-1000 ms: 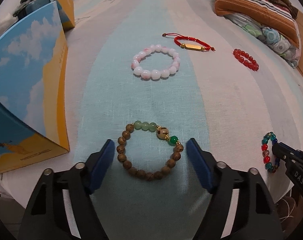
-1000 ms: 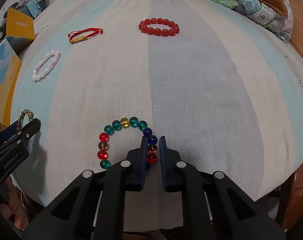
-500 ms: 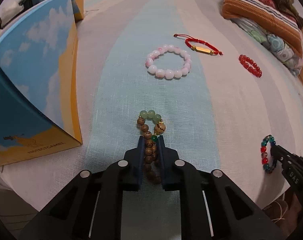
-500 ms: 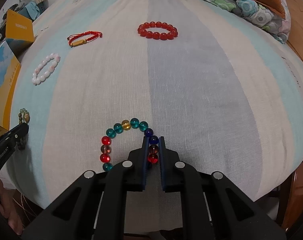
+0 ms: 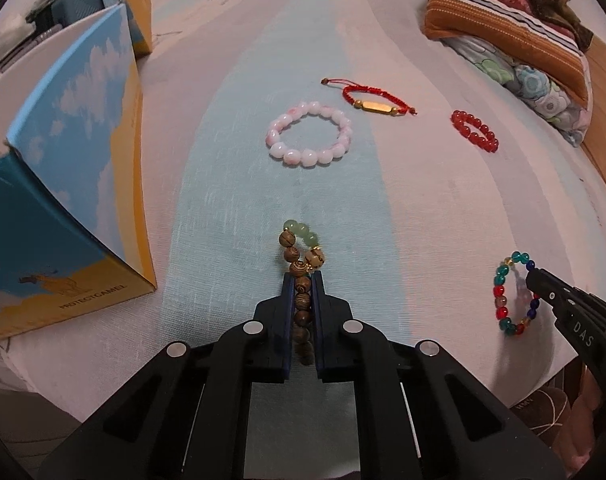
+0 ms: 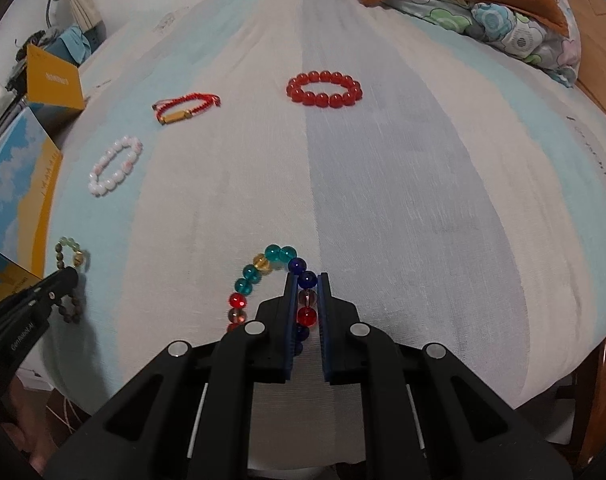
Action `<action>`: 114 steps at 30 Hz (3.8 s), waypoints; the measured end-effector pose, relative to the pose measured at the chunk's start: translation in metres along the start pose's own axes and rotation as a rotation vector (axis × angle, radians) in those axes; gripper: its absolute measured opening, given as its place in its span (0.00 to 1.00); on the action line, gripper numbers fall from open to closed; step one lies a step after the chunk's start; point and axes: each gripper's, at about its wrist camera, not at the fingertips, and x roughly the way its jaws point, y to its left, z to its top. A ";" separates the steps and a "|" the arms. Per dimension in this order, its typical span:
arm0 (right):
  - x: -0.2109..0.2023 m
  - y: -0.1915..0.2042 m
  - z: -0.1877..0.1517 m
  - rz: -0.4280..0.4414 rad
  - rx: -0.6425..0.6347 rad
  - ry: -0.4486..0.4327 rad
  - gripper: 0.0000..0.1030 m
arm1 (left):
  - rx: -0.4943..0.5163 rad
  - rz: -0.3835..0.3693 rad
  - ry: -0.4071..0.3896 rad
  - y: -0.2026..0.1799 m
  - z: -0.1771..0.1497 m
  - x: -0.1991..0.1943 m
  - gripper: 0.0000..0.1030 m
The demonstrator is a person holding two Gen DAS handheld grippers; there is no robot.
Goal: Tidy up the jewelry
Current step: 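Lift both held bracelets and carry them over the white box, then open both tools to release the bracelets into the box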
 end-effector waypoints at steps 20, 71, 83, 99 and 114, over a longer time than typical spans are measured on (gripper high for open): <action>-0.037 0.014 0.011 0.085 0.038 -0.011 0.09 | 0.017 -0.002 -0.028 -0.010 0.011 -0.030 0.07; -0.119 0.252 0.094 0.195 -0.234 -0.156 0.09 | -0.112 0.149 -0.202 0.148 0.079 -0.158 0.07; -0.120 0.326 0.076 0.260 -0.332 -0.145 0.09 | -0.209 0.237 -0.184 0.227 0.061 -0.168 0.07; -0.062 0.388 0.050 0.225 -0.404 -0.032 0.09 | -0.283 0.270 -0.069 0.293 0.037 -0.122 0.07; -0.010 0.405 0.034 0.179 -0.429 0.086 0.09 | -0.272 0.285 -0.022 0.302 0.035 -0.103 0.08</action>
